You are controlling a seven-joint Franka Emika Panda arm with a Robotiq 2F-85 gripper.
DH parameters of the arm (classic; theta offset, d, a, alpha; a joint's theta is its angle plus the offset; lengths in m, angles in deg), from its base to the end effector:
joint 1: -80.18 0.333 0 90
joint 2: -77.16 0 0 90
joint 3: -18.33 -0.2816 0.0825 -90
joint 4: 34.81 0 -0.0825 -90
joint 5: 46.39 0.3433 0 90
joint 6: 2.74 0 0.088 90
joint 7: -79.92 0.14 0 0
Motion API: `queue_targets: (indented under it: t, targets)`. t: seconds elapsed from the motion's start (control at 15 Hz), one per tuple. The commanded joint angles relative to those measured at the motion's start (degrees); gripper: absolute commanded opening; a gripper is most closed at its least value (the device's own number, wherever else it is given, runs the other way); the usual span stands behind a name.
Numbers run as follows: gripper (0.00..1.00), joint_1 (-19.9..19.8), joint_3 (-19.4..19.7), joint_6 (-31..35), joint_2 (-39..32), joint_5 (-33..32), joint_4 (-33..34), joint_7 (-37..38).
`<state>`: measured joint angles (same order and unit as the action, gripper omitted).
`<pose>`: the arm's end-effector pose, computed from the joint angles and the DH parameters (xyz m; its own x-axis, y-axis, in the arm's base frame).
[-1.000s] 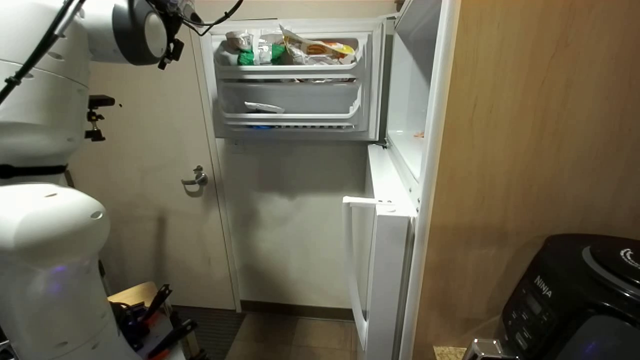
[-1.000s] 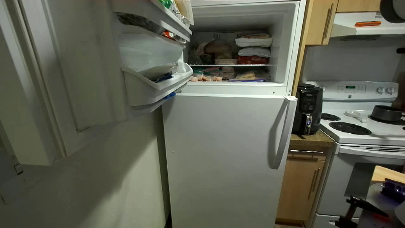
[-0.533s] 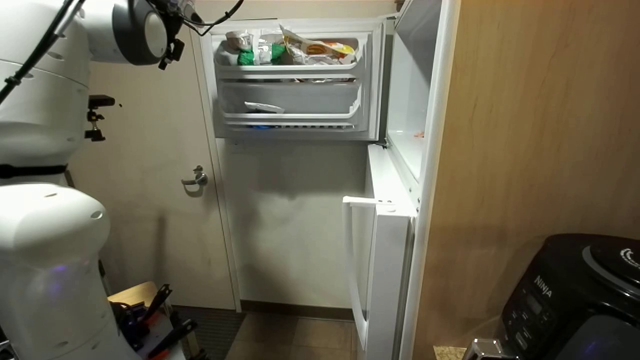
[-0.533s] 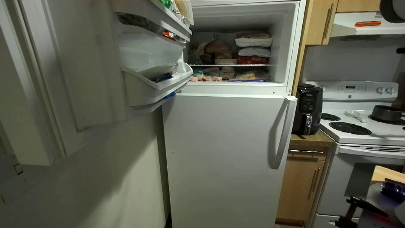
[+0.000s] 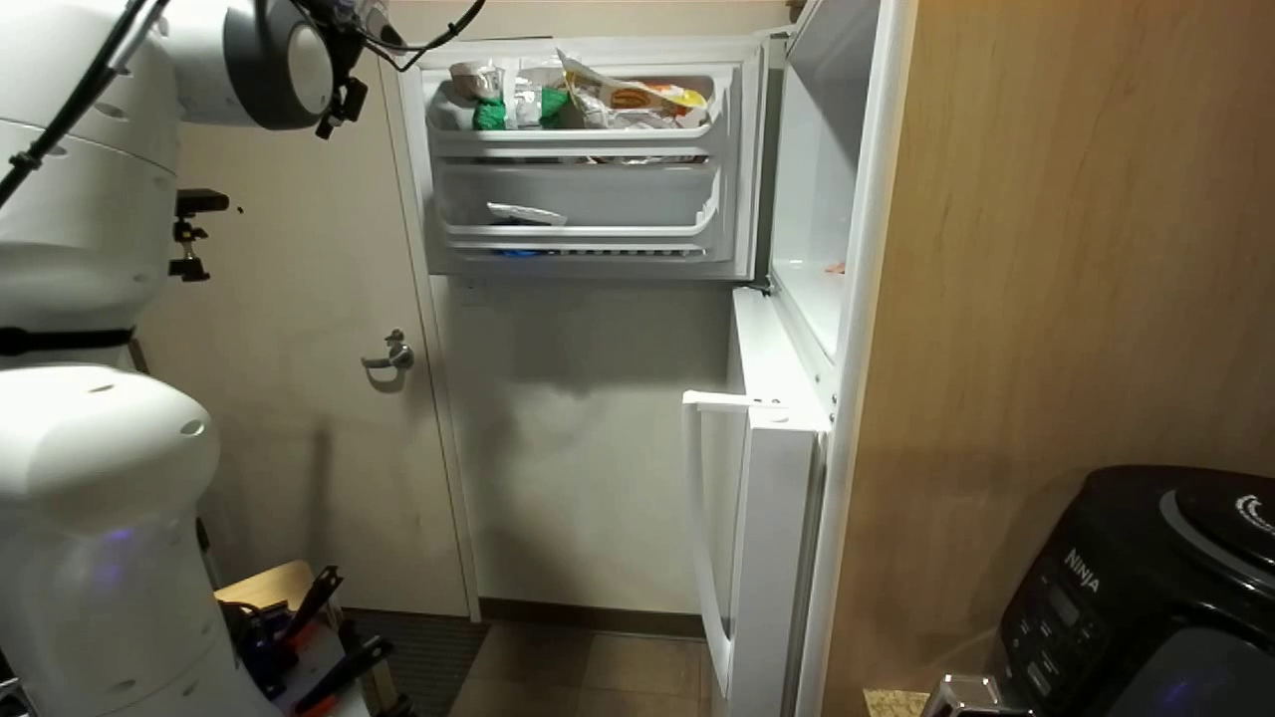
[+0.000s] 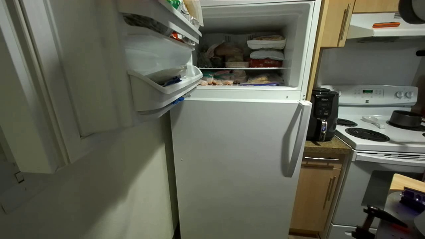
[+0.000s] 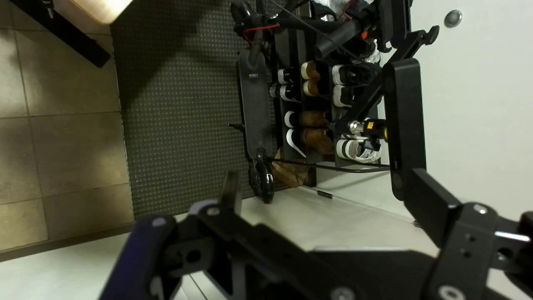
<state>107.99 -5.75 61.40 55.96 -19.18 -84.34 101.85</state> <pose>0.3166 0.4285 0.6485 0.7073 0.6730 -0.2163 0.5062 -0.6958 -0.5096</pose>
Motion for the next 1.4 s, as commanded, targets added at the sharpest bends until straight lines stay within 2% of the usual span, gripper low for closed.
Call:
queue_targets:
  t: [0.0, 0.4, 0.93, 1.33]
  targets:
    - [1.00, 0.00, 0.00, 0.00, 0.00, 0.00, 0.00, 0.00]
    - [1.00, 0.04, -0.08, -0.10, 0.15, 0.20, -0.15, 0.10]
    - [1.00, 0.29, -1.28, -0.23, 2.37, 4.08, -3.30, 1.66]
    - [1.00, -0.37, -1.72, 0.36, 5.73, 8.95, -8.98, 2.66]
